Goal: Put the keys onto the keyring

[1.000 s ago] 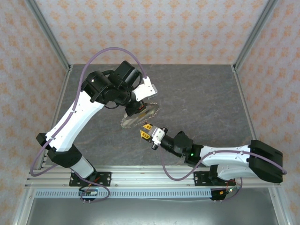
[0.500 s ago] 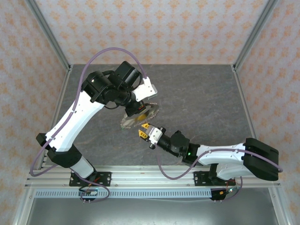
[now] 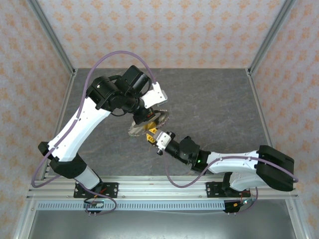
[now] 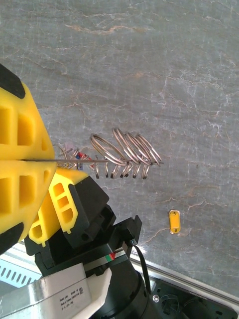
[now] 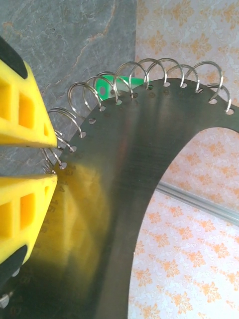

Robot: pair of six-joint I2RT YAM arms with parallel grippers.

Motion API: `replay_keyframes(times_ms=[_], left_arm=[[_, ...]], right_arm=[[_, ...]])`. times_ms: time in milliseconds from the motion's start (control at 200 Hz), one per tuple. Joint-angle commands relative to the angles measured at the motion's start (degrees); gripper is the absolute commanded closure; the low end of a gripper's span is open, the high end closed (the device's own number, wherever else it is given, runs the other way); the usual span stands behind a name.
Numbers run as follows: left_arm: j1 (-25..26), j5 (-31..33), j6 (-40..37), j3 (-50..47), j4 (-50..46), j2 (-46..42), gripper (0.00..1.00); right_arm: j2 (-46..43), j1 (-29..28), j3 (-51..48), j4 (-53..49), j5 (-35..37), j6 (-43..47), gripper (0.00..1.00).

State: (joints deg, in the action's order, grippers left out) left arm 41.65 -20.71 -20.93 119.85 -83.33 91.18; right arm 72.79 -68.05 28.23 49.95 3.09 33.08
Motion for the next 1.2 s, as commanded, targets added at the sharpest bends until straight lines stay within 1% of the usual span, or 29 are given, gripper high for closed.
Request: replay_keyframes(times_ms=[0, 165, 646, 911, 1176, 1196], left_arm=[[0.5, -0.6, 0.4, 0.2, 0.7, -2.1, 1.00], [0.4, -0.5, 0.5, 0.2, 0.9, -2.4, 1.00], [0.5, -0.5, 0.6, 0.0, 1.1, -2.6, 1.00], [0.4, -0.8, 0.8, -0.3, 1.3, -2.7, 1.00], [0.4, -1.0, 1.2, -0.3, 1.6, -2.6, 1.00], [0.4, -1.0, 1.2, -0.3, 1.6, -2.6, 1.00]], right_arm=[[0.5, 0.4, 1.6, 1.2, 2.3, 0.5, 0.80], [0.7, 0.5, 1.1, 1.4, 4.4, 0.5, 0.80], [2.5, 0.6, 1.5, 3.3, 4.4, 0.4, 0.80], [4.1, 0.7, 1.3, 6.5, 5.6, 0.4, 0.85], [4.6, 1.0, 1.4, 7.5, 5.5, 0.1, 0.85], [4.6, 1.1, 1.5, 7.5, 5.4, 0.1, 0.87]])
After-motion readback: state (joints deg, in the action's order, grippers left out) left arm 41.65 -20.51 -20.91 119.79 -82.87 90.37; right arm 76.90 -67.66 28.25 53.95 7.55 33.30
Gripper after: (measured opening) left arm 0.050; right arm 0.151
